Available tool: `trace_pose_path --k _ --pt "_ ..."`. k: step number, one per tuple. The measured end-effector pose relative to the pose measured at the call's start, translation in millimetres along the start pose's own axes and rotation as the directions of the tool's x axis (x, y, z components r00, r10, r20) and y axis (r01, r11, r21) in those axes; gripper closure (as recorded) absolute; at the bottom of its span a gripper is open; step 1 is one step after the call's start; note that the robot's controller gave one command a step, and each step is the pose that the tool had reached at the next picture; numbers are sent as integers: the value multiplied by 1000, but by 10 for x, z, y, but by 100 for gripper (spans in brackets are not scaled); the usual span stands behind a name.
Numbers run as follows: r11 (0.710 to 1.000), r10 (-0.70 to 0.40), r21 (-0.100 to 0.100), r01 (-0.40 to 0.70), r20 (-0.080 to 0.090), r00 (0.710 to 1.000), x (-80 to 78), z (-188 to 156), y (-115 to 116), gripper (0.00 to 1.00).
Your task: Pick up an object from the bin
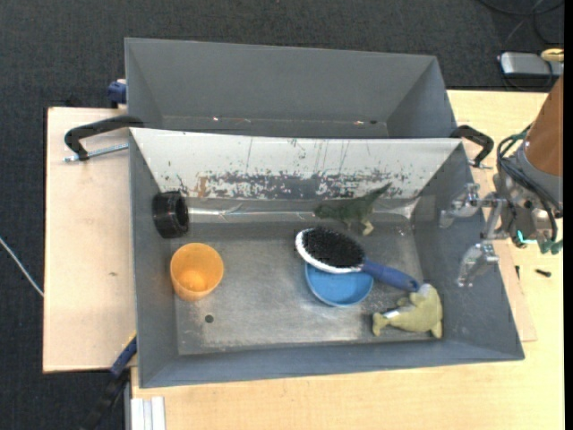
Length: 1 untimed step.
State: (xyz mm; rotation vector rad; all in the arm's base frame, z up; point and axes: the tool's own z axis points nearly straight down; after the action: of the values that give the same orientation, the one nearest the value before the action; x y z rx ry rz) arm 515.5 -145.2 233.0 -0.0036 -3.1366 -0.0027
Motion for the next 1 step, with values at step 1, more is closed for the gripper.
trace_pose_path --k 1 --pt "997 -81 -1 81 0 997 58 1362 749 0"
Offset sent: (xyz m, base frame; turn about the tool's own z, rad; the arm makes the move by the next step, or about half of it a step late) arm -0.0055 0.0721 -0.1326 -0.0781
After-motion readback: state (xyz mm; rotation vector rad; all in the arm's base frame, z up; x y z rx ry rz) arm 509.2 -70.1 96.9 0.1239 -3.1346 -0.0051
